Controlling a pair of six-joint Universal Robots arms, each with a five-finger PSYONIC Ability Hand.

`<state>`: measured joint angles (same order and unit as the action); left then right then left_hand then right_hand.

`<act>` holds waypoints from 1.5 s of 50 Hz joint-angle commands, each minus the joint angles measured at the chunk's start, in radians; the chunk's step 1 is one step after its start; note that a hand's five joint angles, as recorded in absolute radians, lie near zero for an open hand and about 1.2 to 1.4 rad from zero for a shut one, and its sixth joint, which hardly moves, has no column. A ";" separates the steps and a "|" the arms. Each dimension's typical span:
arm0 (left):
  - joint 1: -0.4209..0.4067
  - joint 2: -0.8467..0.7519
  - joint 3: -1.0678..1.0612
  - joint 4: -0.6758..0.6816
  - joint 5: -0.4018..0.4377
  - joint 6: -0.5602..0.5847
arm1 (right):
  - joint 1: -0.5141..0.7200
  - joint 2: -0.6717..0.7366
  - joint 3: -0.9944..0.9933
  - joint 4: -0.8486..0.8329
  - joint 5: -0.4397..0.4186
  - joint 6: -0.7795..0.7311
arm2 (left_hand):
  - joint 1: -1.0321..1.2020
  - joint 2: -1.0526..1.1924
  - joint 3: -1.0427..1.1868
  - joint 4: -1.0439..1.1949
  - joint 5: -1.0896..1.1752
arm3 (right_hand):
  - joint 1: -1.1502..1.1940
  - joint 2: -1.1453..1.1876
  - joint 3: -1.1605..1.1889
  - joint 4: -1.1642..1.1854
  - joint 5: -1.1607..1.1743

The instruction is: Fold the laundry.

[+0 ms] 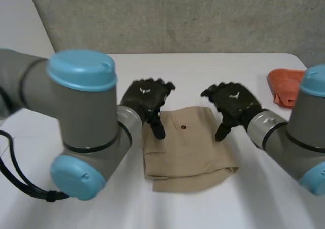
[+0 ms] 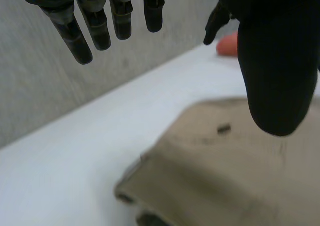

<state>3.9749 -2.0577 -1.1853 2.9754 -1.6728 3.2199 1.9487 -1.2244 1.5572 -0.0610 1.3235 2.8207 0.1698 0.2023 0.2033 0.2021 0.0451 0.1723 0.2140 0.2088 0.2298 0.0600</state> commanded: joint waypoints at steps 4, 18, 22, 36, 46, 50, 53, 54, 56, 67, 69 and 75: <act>0.021 0.151 -0.054 0.005 0.162 0.004 | -0.093 -0.147 0.092 -0.010 0.086 0.112 | 0.006 -0.027 -0.028 -0.027 -0.044 | 0.002 -0.039 -0.034 -0.055 -0.060; 0.024 0.214 -0.143 0.007 0.222 0.001 | -0.134 -0.161 0.297 0.012 0.033 0.054 | 0.006 -0.027 -0.028 -0.027 -0.044 | 0.002 -0.039 -0.034 -0.055 -0.060; 0.026 0.212 -0.154 0.008 0.220 0.001 | -0.126 -0.187 0.382 -0.072 -0.050 -0.053 | 0.006 -0.027 -0.028 -0.027 -0.044 | 0.002 -0.039 -0.034 -0.055 -0.060; 0.040 0.211 -0.166 0.011 0.215 -0.008 | 0.062 -0.190 0.475 -0.235 -0.090 -0.122 | 0.008 -0.024 -0.025 -0.024 -0.041 | 0.002 -0.039 -0.034 -0.055 -0.060; 0.046 0.211 -0.166 0.013 0.214 -0.009 | 0.136 -0.038 0.426 -0.295 -0.009 -0.127 | 0.008 -0.024 -0.025 -0.024 -0.041 | 0.002 -0.039 -0.034 -0.055 -0.060; 0.046 0.209 -0.168 0.013 0.214 -0.009 | 0.142 0.000 0.415 -0.328 0.022 -0.135 | 0.008 -0.024 -0.025 -0.024 -0.041 | 0.002 -0.039 -0.034 -0.055 -0.060; 0.047 0.208 -0.168 0.013 0.214 -0.011 | 0.142 0.006 0.414 -0.352 0.023 -0.138 | 0.008 -0.024 -0.025 -0.024 -0.041 | 0.002 -0.039 -0.034 -0.055 -0.060; 0.047 0.208 -0.168 0.013 0.214 -0.011 | 0.142 0.009 0.411 -0.367 0.023 -0.138 | 0.008 -0.024 -0.025 -0.024 -0.041 | 0.002 -0.039 -0.034 -0.055 -0.060; 0.047 0.208 -0.168 0.013 0.214 -0.011 | 0.142 0.016 0.408 -0.381 0.023 -0.139 | 0.008 -0.024 -0.025 -0.024 -0.041 | 0.002 -0.039 -0.034 -0.055 -0.060; 0.047 0.209 -0.168 0.013 0.214 -0.011 | 0.151 0.094 0.353 -0.408 0.029 -0.142 | 0.008 -0.024 -0.025 -0.024 -0.041 | 0.002 -0.039 -0.034 -0.055 -0.060; 0.047 0.209 -0.168 0.013 0.214 -0.011 | 0.151 0.106 0.340 -0.410 0.029 -0.142 | 0.008 -0.024 -0.025 -0.024 -0.041 | 0.002 -0.039 -0.034 -0.055 -0.060; 0.053 0.211 -0.178 0.013 0.215 -0.011 | 0.151 0.131 0.314 -0.411 0.029 -0.156 | 0.008 -0.024 -0.025 -0.024 -0.041 | 0.002 -0.039 -0.034 -0.055 -0.060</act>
<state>4.0242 -1.8484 -1.3552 2.9882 -1.4585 3.2093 2.0999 -1.1192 1.8973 -0.4720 1.3527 2.6766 0.1696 0.2021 0.2033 0.2021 0.0451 0.1723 0.2140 0.2088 0.2298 0.0600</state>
